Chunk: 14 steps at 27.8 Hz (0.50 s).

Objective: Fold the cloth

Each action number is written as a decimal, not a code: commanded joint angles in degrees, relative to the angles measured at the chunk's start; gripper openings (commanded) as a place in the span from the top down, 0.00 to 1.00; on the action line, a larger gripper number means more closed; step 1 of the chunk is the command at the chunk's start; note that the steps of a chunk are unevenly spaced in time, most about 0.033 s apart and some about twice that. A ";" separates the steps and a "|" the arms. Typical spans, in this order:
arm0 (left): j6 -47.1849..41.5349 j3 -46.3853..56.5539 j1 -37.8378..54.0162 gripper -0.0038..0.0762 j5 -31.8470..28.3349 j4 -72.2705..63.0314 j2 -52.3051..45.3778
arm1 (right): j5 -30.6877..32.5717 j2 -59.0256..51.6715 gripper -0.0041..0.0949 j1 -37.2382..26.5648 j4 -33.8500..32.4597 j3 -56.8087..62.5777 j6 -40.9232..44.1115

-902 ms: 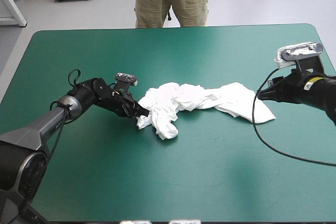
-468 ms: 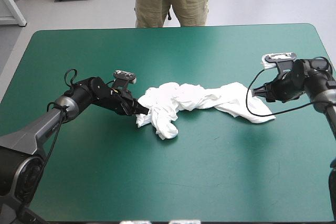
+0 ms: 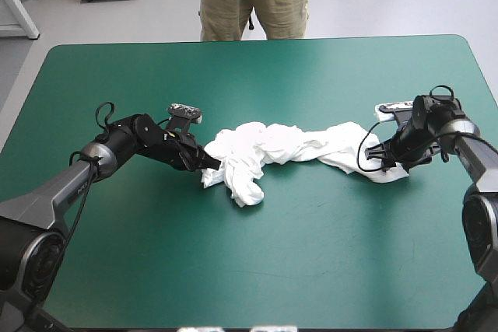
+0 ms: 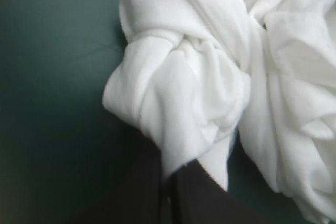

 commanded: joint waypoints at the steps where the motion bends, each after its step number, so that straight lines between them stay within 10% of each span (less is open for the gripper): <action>1: 0.19 -1.39 -0.12 0.96 -1.55 -2.13 -2.83 | -0.67 -0.31 0.37 -0.47 -1.01 -1.33 -0.61; 4: 0.19 -1.39 -0.12 0.96 -1.55 -2.13 -2.83 | 0.69 0.63 0.50 -0.47 0.11 -1.33 -0.46; 8: 0.36 -1.39 -0.12 0.96 -2.12 -1.78 -2.83 | 2.28 0.74 0.98 -0.47 5.79 -1.33 -5.47; 14: 0.36 -2.86 1.83 0.96 -0.11 0.80 -7.73 | 2.00 -2.91 0.97 -0.47 10.14 -1.44 -7.72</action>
